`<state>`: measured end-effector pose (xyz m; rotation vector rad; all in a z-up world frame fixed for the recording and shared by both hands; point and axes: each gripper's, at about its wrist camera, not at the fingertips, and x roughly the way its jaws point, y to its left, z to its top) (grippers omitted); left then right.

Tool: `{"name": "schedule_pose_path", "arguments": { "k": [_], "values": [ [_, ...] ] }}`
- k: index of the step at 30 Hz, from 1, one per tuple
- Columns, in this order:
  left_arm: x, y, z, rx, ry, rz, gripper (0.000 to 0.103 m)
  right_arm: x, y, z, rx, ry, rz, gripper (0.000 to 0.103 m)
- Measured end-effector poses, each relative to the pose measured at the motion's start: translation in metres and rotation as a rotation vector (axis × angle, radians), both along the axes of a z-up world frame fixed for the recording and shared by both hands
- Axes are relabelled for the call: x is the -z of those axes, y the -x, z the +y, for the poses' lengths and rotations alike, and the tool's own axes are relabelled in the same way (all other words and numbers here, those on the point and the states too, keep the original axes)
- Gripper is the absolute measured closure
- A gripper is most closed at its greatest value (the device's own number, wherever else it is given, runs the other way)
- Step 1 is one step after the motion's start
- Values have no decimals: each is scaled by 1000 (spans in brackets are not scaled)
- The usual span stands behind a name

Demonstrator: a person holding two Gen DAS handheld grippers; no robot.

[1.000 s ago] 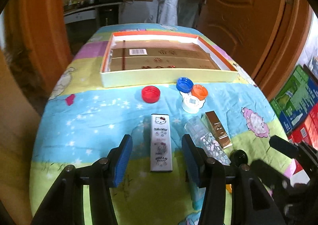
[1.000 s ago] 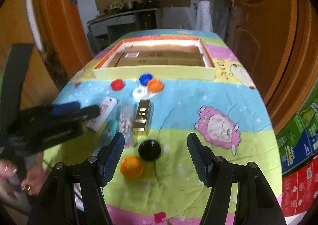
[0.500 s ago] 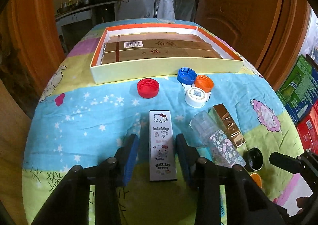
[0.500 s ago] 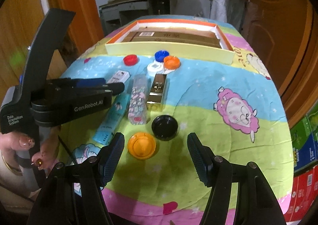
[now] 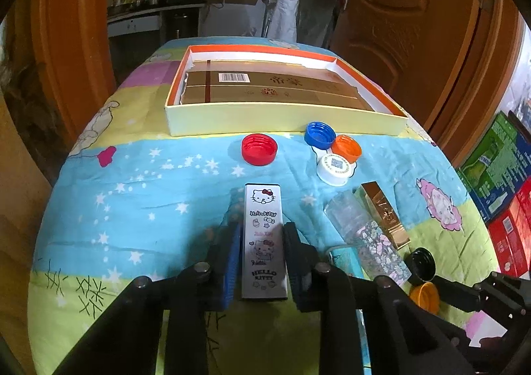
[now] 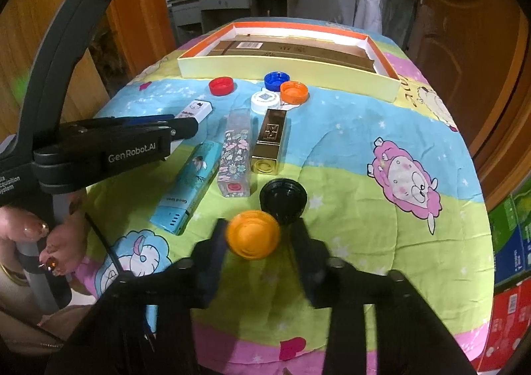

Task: Organize rigid objects
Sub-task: 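Grasp the white Hello Kitty box with the left tool while the right tool grasps the orange cap, then carry the Hello Kitty box with the left tool while the right tool carries the orange cap to the tray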

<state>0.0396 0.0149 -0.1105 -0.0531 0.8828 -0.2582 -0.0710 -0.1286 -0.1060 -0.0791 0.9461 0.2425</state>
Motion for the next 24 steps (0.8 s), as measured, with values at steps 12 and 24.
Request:
{"name": "schedule_pose_path", "arguments": {
  "k": [12, 24],
  "values": [
    [-6, 6, 8, -34, 24, 3, 77, -12, 7, 0, -12, -24, -40, 72],
    [-40, 8, 10, -51, 19, -68, 77, -35, -2, -8, 20, -33, -102, 72]
  ]
}}
